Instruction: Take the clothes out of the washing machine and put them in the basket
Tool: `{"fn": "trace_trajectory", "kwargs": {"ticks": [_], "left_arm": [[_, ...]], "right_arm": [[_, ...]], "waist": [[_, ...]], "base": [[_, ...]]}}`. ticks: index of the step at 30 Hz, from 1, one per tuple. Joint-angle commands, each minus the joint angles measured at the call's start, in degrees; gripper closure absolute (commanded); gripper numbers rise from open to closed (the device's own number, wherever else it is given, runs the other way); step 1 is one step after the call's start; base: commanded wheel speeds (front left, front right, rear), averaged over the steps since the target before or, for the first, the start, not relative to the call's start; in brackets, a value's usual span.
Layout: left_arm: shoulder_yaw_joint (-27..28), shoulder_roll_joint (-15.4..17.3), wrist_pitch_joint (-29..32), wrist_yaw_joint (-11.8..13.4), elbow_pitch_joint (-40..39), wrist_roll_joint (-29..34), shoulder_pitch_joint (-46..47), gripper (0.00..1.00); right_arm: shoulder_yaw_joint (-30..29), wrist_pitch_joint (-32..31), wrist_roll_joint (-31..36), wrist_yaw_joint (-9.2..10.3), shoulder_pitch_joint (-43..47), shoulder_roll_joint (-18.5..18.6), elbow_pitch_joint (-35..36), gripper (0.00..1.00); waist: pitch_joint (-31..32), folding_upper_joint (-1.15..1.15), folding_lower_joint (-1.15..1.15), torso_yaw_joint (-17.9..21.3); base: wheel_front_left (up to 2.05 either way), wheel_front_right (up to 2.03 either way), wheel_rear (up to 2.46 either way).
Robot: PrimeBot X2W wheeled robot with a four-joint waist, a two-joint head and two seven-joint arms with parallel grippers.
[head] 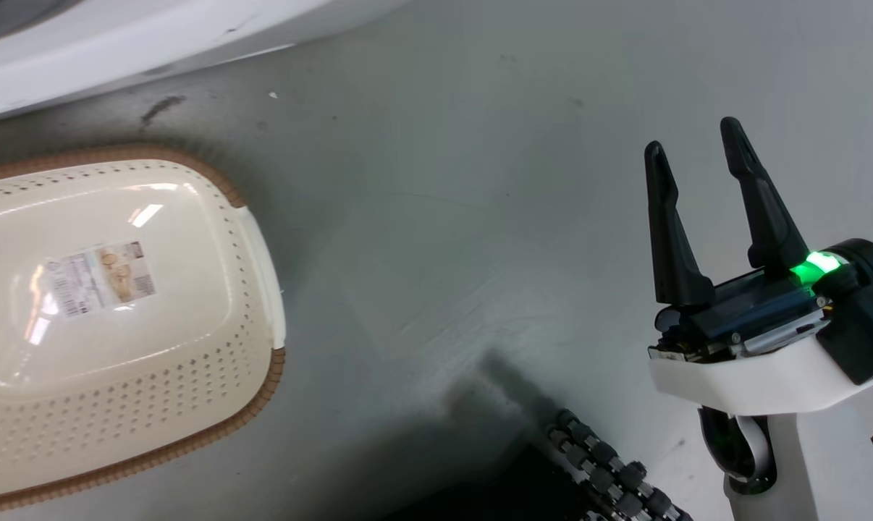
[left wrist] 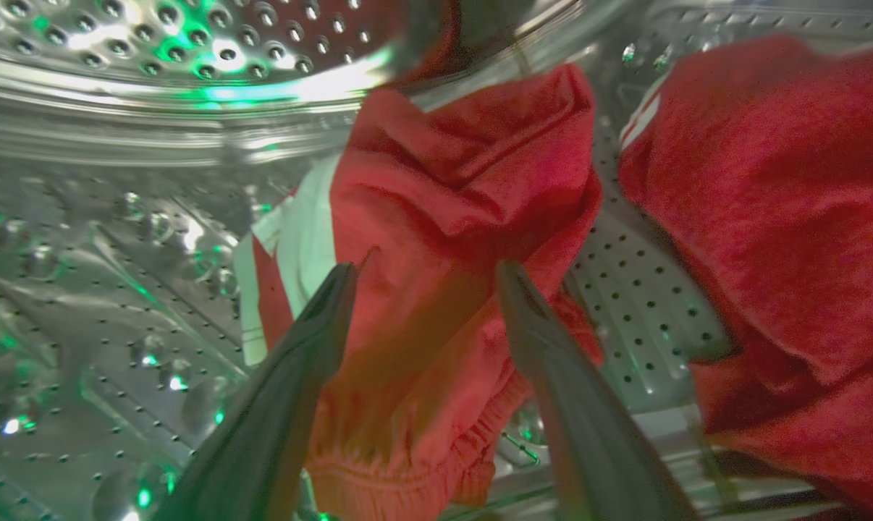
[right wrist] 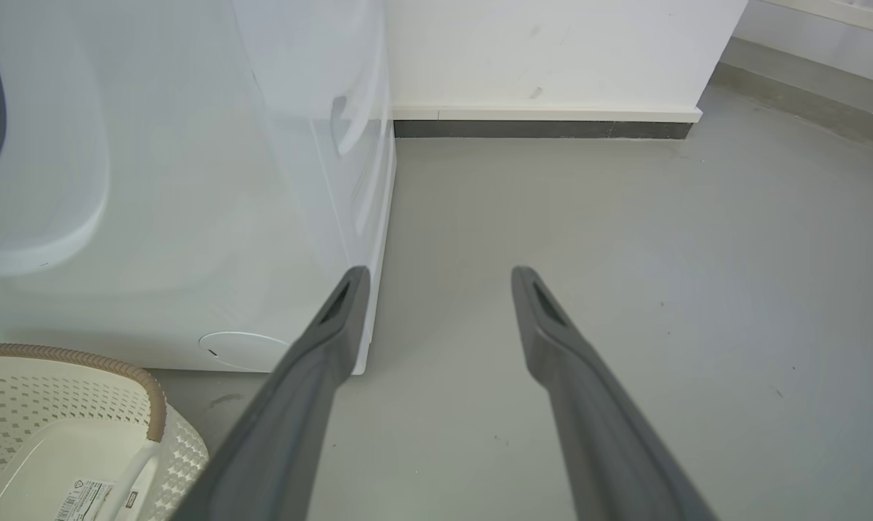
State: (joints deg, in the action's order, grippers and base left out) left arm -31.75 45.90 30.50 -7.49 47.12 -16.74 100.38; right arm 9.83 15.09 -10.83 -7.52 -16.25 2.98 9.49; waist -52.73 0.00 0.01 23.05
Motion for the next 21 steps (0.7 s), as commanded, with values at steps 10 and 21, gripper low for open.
{"fn": "trace_trajectory", "kwargs": {"ticks": [10, 21], "left_arm": [[-6.19, 2.70, 10.17, 0.09, 1.46, -4.75, 5.44, 0.00], [-10.09, 4.16, 13.39, 0.08, 3.45, -8.49, 6.60, 0.00]], "right_arm": [[0.83, 0.13, -0.98, 0.06, 1.99, -0.19, 2.17, 0.00], [0.08, 0.12, -1.06, 0.06, 3.23, -0.19, 3.47, 0.00]], "waist": [[-2.72, 0.00, -0.01, 2.17], [-3.60, 0.00, -0.01, 2.06]], "base": [[0.00, 0.00, 0.00], [0.00, 0.00, 0.00]]}}
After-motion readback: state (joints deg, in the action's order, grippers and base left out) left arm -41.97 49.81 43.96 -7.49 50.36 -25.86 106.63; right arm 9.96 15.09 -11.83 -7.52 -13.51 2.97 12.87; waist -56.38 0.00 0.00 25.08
